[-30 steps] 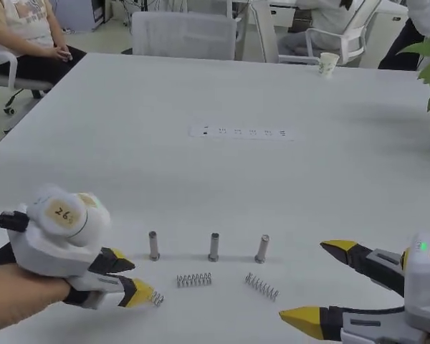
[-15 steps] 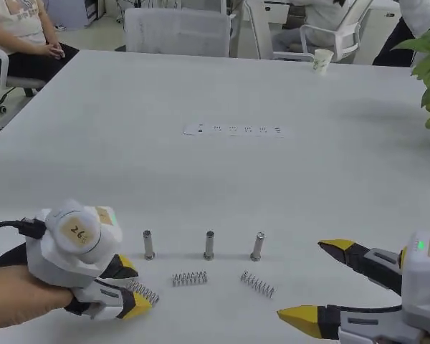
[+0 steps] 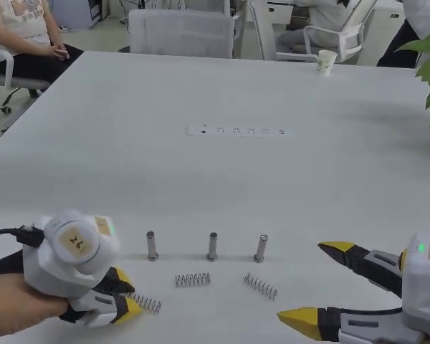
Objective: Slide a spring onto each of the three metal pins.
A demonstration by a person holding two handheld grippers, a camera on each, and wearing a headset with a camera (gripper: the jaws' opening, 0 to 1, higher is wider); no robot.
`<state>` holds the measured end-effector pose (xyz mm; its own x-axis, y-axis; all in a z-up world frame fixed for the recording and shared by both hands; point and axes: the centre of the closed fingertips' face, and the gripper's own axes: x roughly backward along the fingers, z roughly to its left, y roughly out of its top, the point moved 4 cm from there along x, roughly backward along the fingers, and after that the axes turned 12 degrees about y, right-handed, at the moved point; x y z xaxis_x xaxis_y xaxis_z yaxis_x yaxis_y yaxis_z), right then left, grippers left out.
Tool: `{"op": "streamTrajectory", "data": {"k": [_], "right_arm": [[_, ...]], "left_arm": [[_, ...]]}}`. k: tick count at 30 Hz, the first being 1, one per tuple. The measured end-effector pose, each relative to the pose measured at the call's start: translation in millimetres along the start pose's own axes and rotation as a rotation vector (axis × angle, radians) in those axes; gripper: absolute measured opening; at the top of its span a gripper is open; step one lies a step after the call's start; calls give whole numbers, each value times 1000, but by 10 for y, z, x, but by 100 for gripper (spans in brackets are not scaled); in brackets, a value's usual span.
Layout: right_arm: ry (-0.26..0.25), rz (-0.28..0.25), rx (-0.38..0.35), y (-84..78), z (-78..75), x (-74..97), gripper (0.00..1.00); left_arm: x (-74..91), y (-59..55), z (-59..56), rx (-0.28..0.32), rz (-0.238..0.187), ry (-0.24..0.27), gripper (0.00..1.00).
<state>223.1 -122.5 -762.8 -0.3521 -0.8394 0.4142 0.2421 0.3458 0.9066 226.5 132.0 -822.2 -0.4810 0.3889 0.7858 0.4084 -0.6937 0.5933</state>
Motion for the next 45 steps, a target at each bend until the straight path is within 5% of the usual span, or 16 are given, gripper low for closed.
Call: {"op": "streamTrajectory", "data": {"k": [11, 15, 33, 39, 45], "right_arm": [[4, 4, 1, -11, 3, 23, 78], [3, 4, -1, -16, -2, 28, 78], [4, 3, -16, -78, -33, 15, 79], [5, 5, -37, -138, -45, 4, 79], [8, 7, -46, -145, -66, -8, 79]], "left_arm": [[32, 24, -68, -7, -5, -5, 7], [30, 28, -84, -6, -11, -10, 14], [-2, -4, -61, -1, -22, 7, 3], [24, 13, -48, 29, -49, 13, 2], [107, 163, -88, 56, -115, -5, 2]]}}
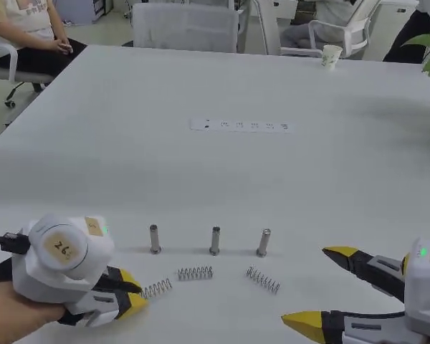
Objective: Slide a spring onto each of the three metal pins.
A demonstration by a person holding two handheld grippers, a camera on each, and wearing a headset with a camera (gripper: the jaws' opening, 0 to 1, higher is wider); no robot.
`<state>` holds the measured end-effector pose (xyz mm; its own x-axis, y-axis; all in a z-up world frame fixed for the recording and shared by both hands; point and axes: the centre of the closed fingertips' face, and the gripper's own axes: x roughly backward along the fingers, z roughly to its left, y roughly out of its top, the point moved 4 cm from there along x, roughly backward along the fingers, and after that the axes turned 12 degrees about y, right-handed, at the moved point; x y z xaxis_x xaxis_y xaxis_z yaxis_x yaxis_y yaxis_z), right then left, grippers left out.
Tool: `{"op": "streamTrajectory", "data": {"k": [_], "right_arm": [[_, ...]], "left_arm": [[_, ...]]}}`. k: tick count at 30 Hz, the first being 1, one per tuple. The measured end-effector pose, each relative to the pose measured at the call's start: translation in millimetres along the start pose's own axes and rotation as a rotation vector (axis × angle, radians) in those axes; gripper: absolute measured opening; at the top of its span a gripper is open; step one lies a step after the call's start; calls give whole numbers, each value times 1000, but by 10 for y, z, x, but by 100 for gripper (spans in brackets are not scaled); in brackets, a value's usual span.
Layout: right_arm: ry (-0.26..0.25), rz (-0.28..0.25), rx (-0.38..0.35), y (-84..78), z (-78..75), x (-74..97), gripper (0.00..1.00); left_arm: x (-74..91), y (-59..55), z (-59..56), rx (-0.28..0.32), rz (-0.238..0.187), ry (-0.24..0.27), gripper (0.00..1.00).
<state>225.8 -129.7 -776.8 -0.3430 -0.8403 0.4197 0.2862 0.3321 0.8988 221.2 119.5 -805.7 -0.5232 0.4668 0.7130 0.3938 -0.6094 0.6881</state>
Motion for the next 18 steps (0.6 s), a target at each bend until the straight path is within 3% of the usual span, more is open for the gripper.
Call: {"op": "streamTrajectory", "data": {"k": [10, 18], "right_arm": [[36, -6, 62, 233, 105, 4, 78], [121, 28, 139, 438, 256, -13, 71]], "left_arm": [[97, 207, -111, -34, -87, -18, 2], [213, 390, -241, -86, -163, -42, 2]]}}
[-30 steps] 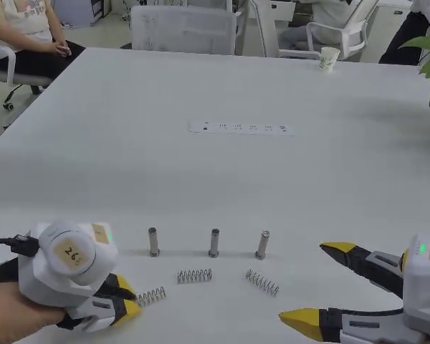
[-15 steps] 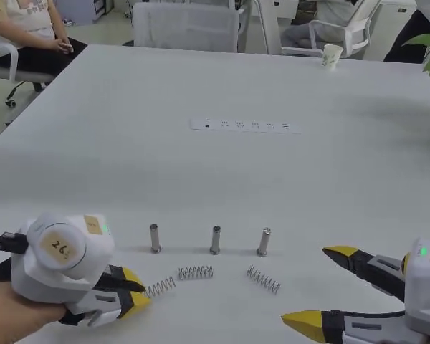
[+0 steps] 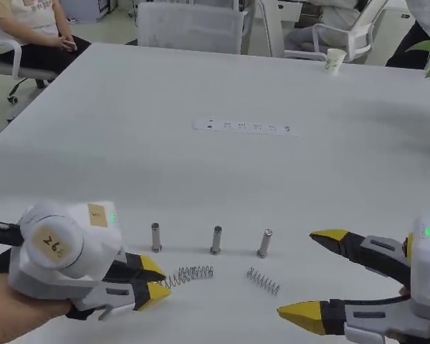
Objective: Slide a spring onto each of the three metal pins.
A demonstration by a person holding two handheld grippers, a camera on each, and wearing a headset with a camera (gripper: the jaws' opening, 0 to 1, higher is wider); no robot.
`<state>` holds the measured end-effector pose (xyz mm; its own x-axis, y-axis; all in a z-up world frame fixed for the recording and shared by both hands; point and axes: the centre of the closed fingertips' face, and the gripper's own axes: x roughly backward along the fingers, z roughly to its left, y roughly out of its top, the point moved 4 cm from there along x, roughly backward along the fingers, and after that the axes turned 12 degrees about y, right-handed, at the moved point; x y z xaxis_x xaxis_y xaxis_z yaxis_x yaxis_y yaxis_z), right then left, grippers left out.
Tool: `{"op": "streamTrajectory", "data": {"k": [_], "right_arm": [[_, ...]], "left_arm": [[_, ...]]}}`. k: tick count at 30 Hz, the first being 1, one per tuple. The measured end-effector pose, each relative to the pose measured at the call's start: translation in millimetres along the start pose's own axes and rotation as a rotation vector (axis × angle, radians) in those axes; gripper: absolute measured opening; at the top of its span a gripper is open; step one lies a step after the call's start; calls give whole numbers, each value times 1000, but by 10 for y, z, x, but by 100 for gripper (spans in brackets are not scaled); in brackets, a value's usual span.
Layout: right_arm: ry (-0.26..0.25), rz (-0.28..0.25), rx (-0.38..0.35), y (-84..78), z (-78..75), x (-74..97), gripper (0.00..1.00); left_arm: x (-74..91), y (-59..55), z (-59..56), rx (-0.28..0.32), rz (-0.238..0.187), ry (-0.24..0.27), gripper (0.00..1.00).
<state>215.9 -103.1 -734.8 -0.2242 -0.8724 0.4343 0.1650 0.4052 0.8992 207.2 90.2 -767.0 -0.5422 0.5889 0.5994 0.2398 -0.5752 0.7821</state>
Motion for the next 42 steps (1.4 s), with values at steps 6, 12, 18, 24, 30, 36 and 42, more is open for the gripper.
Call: {"op": "streamTrajectory", "data": {"k": [6, 12, 18, 24, 30, 36, 42], "right_arm": [[83, 20, 31, 150, 80, -95, 62], [165, 50, 52, 232, 175, -235, 51], [231, 61, 63, 317, 265, -357, 41], [280, 64, 80, 404, 337, -450, 36], [322, 45, 68, 483, 389, -525, 31], [354, 45, 69, 522, 435, -591, 25], [376, 30, 62, 566, 450, -623, 21]], "left_arm": [[77, 163, -83, -35, -55, -15, 2], [147, 269, -119, -63, -90, -26, 2], [177, 327, -137, -86, -109, -35, 2], [168, 403, -180, -103, -134, -51, 2], [174, 473, -215, -109, -159, -59, 2], [184, 517, -240, -116, -178, -64, 2], [200, 546, -255, -124, -194, -68, 2]]}}
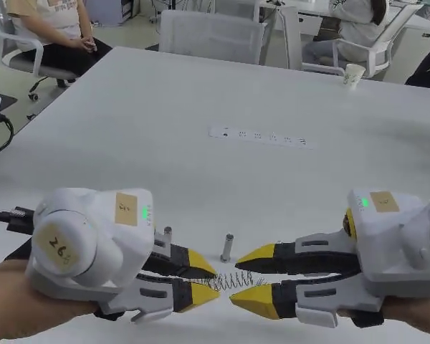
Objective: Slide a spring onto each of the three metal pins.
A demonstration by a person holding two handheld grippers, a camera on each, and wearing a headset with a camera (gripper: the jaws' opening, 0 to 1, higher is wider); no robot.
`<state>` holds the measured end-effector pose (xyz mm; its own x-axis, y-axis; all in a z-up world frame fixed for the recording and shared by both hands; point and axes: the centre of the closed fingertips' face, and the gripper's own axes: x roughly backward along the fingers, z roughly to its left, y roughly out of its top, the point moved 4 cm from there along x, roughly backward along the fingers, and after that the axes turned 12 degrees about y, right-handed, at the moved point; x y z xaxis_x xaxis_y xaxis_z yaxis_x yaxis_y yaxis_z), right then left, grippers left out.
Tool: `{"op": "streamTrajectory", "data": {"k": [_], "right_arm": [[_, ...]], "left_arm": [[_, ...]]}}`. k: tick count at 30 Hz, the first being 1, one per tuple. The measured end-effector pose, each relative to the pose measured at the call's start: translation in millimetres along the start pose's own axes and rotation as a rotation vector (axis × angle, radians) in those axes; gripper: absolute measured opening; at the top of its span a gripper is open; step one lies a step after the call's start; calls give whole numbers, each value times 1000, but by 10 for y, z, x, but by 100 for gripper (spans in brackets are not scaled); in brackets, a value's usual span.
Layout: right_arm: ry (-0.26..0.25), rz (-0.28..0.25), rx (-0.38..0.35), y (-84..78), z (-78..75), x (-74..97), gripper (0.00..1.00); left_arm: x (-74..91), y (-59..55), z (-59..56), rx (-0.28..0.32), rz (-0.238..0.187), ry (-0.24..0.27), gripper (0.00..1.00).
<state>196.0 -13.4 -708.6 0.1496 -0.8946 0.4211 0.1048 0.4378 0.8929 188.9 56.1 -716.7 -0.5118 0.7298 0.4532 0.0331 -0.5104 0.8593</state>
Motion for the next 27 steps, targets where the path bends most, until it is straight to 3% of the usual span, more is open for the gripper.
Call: {"op": "streamTrajectory", "data": {"k": [12, 27], "right_arm": [[18, -16, -19, 26, 0, -14, 14], [41, -9, -89, 29, 13, -26, 10]], "left_arm": [[10, 79, -22, 9, -46, 2, 2], [6, 99, -46, 23, -62, 8, 2]]}}
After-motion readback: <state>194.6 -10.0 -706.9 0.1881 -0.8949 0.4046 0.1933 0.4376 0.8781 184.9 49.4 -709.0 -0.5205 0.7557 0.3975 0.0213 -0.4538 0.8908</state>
